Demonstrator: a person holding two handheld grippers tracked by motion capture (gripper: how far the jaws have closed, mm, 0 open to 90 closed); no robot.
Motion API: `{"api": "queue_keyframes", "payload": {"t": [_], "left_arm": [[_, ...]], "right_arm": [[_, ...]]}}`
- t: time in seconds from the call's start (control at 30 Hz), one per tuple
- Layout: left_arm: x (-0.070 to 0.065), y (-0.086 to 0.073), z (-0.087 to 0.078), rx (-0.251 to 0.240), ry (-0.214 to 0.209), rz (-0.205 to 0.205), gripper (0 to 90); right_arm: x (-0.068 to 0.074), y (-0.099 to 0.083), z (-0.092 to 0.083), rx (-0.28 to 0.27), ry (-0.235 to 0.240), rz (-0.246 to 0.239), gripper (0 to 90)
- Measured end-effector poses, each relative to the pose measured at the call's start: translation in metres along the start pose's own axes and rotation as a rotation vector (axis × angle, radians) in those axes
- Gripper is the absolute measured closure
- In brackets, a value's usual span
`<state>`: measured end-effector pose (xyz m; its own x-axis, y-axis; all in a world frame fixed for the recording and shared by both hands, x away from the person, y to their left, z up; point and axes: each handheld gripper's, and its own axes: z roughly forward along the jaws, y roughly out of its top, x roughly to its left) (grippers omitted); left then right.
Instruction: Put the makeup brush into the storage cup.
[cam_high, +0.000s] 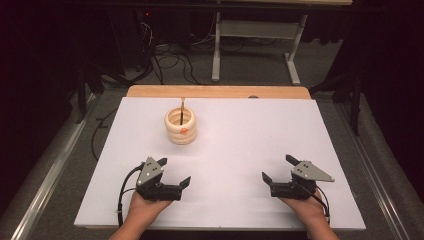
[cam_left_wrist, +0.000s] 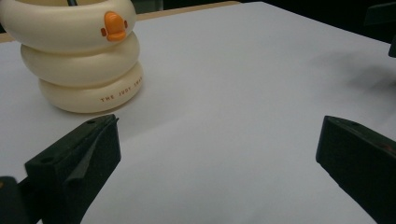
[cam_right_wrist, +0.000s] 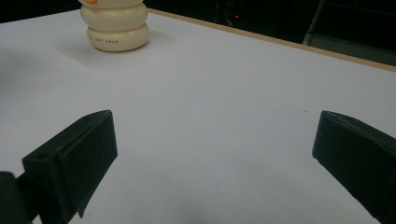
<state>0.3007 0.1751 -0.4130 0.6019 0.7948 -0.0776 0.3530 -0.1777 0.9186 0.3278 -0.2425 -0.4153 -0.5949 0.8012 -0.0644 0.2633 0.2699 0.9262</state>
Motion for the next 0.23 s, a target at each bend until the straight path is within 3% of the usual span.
{"api": "queue_keyframes", "payload": {"t": [0.23], "left_arm": [[0.0003, -0.0001, -0.0001, -0.003, 0.006, 0.000, 0.2]], "right_arm": [[-0.0008, -0.0001, 0.0001, -0.005, 0.002, -0.002, 1.2]]}}
